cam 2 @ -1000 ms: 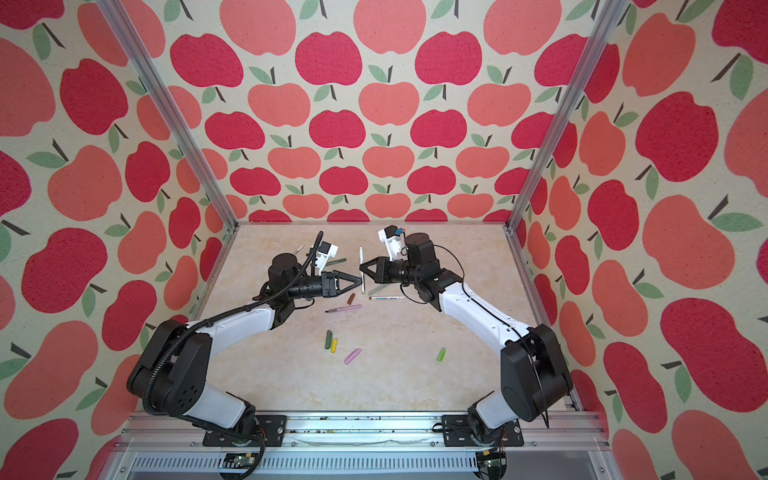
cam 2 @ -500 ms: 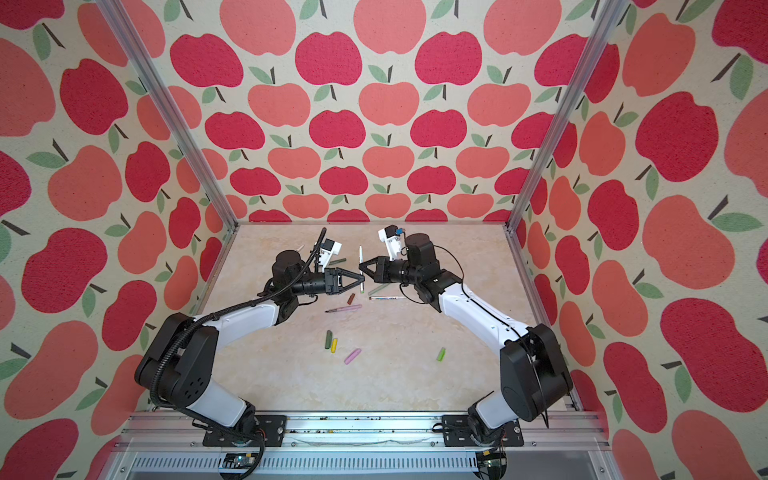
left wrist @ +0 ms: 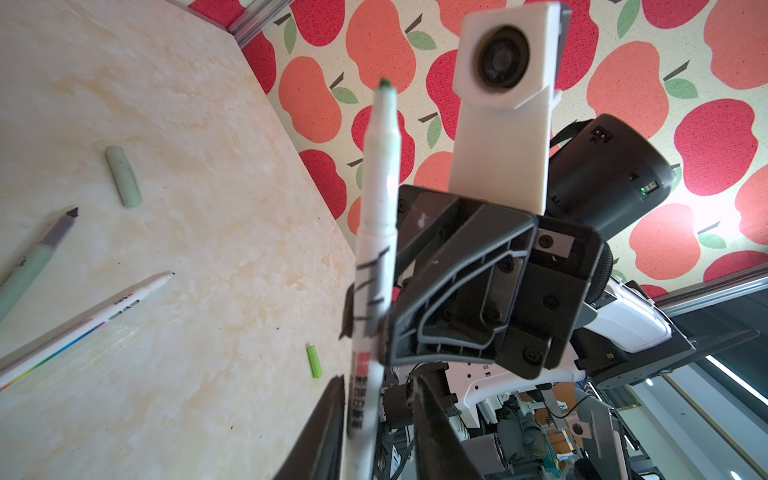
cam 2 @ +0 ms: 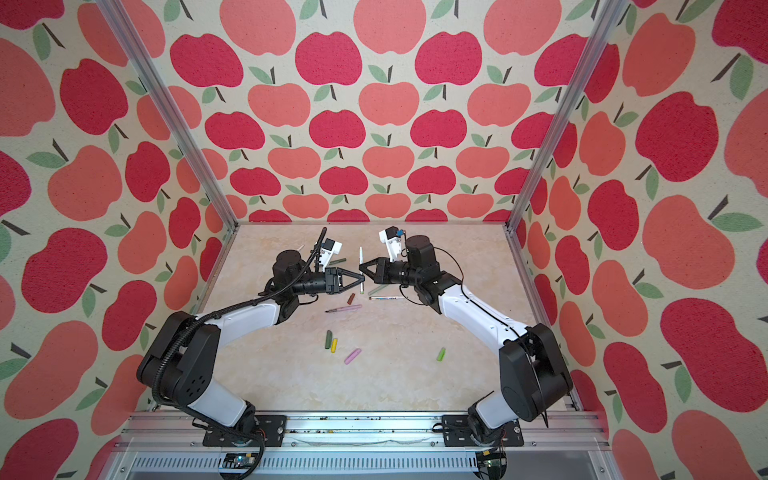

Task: Insert the pens into the pen caps
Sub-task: 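Bring the upright marker toward the left gripper while the left gripper approaches, then close the left gripper on the marker and open the right gripper, then move the right gripper down over the lime green cap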

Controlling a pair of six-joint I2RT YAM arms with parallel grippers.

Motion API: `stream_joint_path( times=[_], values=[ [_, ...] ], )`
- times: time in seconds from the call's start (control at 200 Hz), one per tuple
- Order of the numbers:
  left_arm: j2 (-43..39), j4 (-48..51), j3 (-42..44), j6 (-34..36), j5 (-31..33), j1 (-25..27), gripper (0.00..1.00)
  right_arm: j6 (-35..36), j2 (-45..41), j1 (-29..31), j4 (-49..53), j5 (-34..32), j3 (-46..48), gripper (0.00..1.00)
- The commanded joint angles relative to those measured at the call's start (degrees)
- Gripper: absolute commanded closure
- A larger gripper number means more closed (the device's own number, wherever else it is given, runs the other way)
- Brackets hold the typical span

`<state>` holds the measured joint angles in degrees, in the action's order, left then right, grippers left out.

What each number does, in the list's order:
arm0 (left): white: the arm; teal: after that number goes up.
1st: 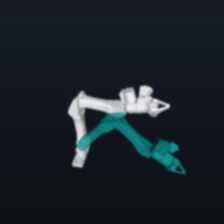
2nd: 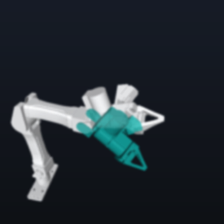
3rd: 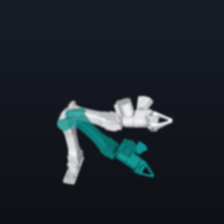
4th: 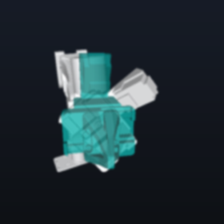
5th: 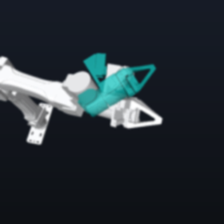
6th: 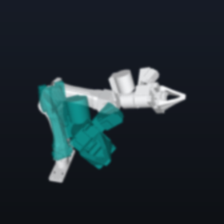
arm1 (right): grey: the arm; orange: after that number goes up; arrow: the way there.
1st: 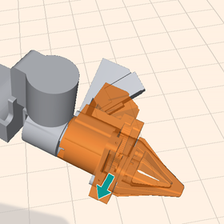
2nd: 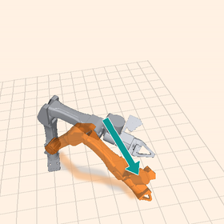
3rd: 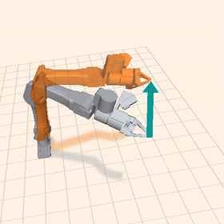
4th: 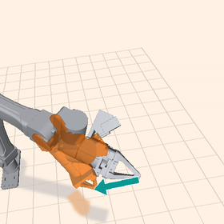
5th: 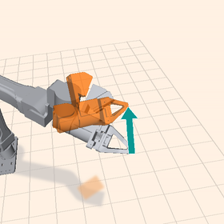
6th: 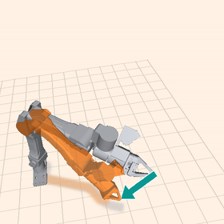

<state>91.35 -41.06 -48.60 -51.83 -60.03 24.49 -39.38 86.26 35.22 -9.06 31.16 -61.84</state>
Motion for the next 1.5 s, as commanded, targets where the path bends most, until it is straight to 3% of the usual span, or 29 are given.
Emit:
stream_joint_path(
  times=[0.0,0.195,0.415,0.635,0.825,0.941,1.136,1.296,1.491],
  values=[
    [1.39,-2.69,-1.13,-0.11,-1.19,0.38,0.69,-1.32,-0.29,0.36,-2.13,0.06,0.98,0.92],
    [1.93,-3.28,-1.15,-0.37,-1.05,0.45,0.7,-1.45,-0.44,0.36,-2.45,0.31,1.11,0.92],
    [2.05,-3.61,-1.15,-0.4,-0.88,0.47,0.89,-1.3,-1.07,0.29,-2.54,-0.04,1.72,0.92],
    [1.57,-0.69,-1.15,1.42,-0.25,0.21,0.97,-0.08,-2.18,0.2,-1.22,-1.03,1.73,0.91],
    [-1.2,11.82,-2.47,10.12,1.49,-0.58,1.0,1.96,-4.84,-0.77,3.29,-3.52,1.64,0.75],
    [-4.41,27.17,-4.76,21.72,5.16,-0.5,1.0,4.84,-7.23,-1.85,11.45,-7.53,0.74,0.7],
    [-7.14,53.56,-11.1,42.05,16.0,1.55,1.0,9.46,-10.12,-2.65,36.84,-22.84,-3.87,0.58],
    [-7.68,60.71,-12.08,48.44,18.81,2.89,1.0,9.49,-11.3,-2.65,57.21,-33.09,-4.57,0.55],
    [-7.64,61.66,-10.47,50.49,18.41,5.37,1.0,5.58,-15.17,-2.7,66.63,-34.75,3.57,0.52]
  ],
)
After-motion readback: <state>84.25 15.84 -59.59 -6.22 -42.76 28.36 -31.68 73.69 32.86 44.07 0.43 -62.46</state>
